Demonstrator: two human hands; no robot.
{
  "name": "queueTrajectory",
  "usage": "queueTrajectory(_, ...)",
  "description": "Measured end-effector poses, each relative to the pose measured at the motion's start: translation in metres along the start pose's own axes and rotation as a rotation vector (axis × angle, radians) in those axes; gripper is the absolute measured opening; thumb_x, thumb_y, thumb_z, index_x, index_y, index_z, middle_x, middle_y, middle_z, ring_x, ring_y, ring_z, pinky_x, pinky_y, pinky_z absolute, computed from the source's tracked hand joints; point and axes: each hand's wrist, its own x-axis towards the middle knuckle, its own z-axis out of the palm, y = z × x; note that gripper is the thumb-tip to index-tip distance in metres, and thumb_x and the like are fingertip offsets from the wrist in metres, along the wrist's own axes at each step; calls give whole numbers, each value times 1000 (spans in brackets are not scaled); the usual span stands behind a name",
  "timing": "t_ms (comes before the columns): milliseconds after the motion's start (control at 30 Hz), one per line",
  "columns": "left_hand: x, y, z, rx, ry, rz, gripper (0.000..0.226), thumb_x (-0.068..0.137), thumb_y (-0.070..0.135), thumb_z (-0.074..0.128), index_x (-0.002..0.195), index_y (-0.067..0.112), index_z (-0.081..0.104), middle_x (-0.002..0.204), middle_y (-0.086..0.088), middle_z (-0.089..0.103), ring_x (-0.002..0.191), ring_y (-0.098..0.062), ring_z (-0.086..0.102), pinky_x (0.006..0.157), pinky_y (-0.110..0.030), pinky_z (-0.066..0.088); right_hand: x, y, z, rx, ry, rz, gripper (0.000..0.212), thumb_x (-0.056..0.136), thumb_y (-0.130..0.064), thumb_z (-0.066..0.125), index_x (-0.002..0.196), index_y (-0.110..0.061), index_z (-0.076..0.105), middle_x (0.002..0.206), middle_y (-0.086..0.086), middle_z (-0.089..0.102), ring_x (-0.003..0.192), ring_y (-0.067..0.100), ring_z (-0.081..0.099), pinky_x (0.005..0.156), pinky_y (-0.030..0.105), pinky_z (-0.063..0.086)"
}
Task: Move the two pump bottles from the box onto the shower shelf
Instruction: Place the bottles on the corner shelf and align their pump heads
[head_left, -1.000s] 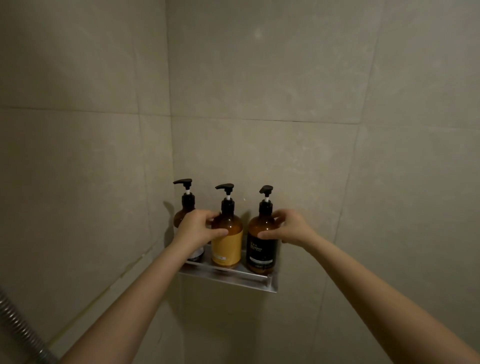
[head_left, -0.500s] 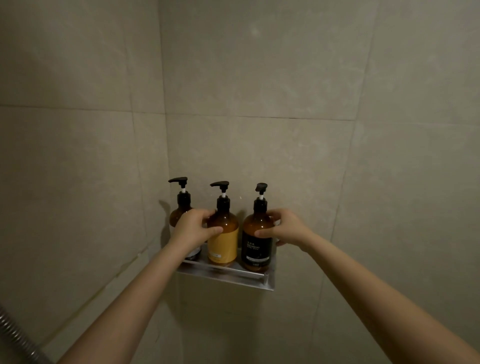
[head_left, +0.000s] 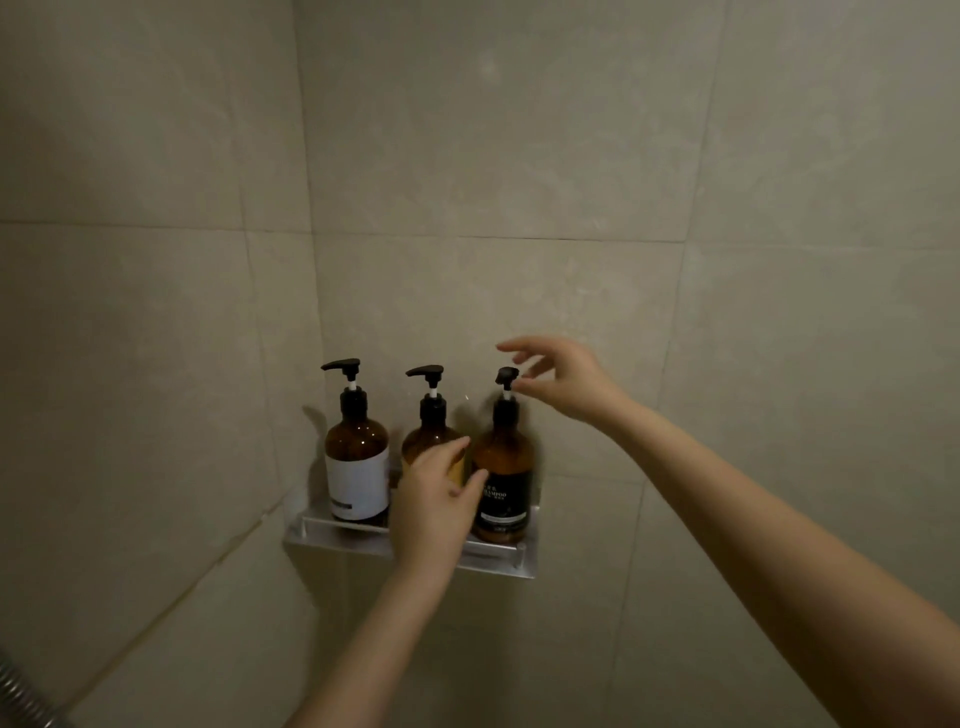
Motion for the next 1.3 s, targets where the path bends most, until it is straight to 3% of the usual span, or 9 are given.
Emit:
queueTrajectory(67, 2, 8, 16, -47, -33, -4, 57, 79, 30, 67, 132, 26, 47, 120, 5, 64, 92, -6, 65, 80, -22, 56, 4, -7, 0, -73, -48, -40, 38, 84, -12, 68, 120, -23, 64, 112, 1, 66, 92, 14, 65, 83, 30, 55)
queueTrajectory(133, 6, 13, 30, -35, -39, -32, 69, 77, 31, 70, 139, 24, 39, 135, 4, 54, 118, -14, 56, 98, -32, 50, 6, -11, -1, -130, -55, -66, 31, 84, -10, 67, 114, -18, 68, 112, 3, 67, 92, 17, 66, 85, 34, 56)
queueTrajectory(233, 9, 16, 44, 4, -23, -73, 74, 76, 31, 71, 141, 22, 36, 140, 4, 49, 128, -14, 47, 101, -30, 44, 5, -11, -3, -159, -58, -67, 31, 83, -9, 68, 113, -14, 69, 112, 5, 68, 91, 18, 67, 85, 35, 56)
queueTrajectory(367, 8, 12, 49, 39, 45, -61, 61, 77, 32, 70, 133, 23, 48, 138, 5, 52, 125, -12, 50, 99, -29, 46, 2, -8, -3, -204, -63, -100, 34, 82, -7, 69, 116, -14, 68, 113, 6, 68, 90, 17, 68, 85, 33, 56)
queueTrajectory(700, 4, 15, 50, 180, 144, -7, 59, 71, 41, 72, 126, 26, 54, 125, 8, 60, 117, -13, 53, 89, -28, 49, 3, -6, 0, -318, 35, -187, 27, 84, -16, 68, 110, -16, 72, 103, 5, 73, 88, 15, 68, 75, 16, 48)
queueTrajectory(900, 4, 15, 52, 207, 163, 2, 59, 70, 41, 73, 124, 25, 55, 121, 7, 62, 114, -13, 55, 85, -28, 50, -1, -6, 2, -345, 71, -219, 26, 85, -16, 67, 110, -16, 72, 103, 5, 73, 88, 17, 68, 81, 27, 56)
queueTrajectory(1033, 4, 11, 50, 205, 150, 35, 59, 71, 41, 72, 124, 25, 55, 121, 7, 62, 113, -12, 56, 86, -27, 51, -1, -2, 3, -290, 80, -231, 25, 83, -13, 68, 108, -14, 73, 102, 5, 75, 89, 14, 70, 81, 16, 51)
queueTrajectory(1300, 5, 8, 49, 188, 141, 62, 59, 70, 42, 73, 124, 26, 55, 122, 8, 62, 113, -10, 57, 87, -25, 50, -1, 6, 6, -201, 114, -218, 23, 82, -10, 69, 105, -15, 74, 99, 2, 76, 86, 12, 71, 80, 20, 55)
